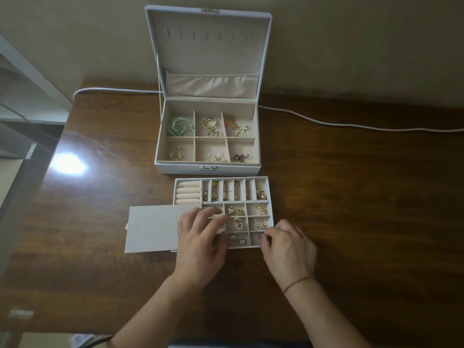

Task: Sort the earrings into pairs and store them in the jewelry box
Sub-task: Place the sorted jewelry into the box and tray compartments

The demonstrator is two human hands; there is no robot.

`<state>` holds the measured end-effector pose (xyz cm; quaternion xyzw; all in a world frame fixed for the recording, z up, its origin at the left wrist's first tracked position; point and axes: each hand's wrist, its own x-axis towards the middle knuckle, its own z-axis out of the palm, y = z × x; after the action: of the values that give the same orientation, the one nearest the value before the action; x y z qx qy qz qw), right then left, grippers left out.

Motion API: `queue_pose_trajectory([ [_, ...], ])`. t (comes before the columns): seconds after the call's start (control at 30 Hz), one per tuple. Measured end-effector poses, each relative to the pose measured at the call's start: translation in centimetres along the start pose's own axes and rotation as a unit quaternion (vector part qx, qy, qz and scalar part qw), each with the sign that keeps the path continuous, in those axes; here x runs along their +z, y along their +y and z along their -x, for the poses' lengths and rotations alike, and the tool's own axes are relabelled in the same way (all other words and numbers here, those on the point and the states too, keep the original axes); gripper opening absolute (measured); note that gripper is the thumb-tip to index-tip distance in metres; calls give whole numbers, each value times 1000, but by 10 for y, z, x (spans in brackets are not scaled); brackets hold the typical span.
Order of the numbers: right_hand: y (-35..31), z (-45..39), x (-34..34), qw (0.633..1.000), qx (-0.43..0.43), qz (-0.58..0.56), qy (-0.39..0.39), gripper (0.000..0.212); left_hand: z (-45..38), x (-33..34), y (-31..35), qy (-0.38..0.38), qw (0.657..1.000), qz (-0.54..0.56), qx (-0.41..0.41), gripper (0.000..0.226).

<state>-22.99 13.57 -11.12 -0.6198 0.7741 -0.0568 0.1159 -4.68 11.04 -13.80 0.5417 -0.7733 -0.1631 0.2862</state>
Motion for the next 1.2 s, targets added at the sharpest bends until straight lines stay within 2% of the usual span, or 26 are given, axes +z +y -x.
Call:
queue_pose_trajectory([
  [0.1,8,-1,-2,991,25,-125,-29,5,-1,4,13,-27,999,12,30,28],
  [0.17,16,-1,-3,963,54,-256,-62,7,-4,8,23,-55,998,18,37,30],
  [0.23,22,0,-4,944,59,-313,-83,7,-9,13,30,-77,996,19,35,32],
  [0.4,28,-3,-2,942,44,-320,-94,10,-16,22,33,-122,991,43,36,27],
  [0.53,30,-4,-3,953,26,-279,-115,15,-16,26,29,-113,991,71,8,26],
  [0.73,32,0,-3,980,-16,-189,-59,7,-11,26,28,-118,992,-34,41,15],
  [0.83,35,1,-1,978,-14,-203,-48,11,-11,24,30,-129,990,-33,37,18],
  [0.97,44,2,-4,955,61,-289,-5,17,-11,1,16,-118,991,-45,46,25],
  [1.03,49,0,-6,944,101,-313,-4,19,-10,-20,-10,-56,995,-77,-41,31],
  [1.1,50,-3,-6,932,122,-340,-14,21,-7,-49,-38,-8,976,-121,-180,41],
  [1.17,46,-7,-5,919,127,-372,-30,26,-2,-76,-62,-12,943,-128,-306,47],
  [1.2,42,-8,-4,912,132,-386,-38,28,1,-87,-71,-24,929,-98,-356,50],
])
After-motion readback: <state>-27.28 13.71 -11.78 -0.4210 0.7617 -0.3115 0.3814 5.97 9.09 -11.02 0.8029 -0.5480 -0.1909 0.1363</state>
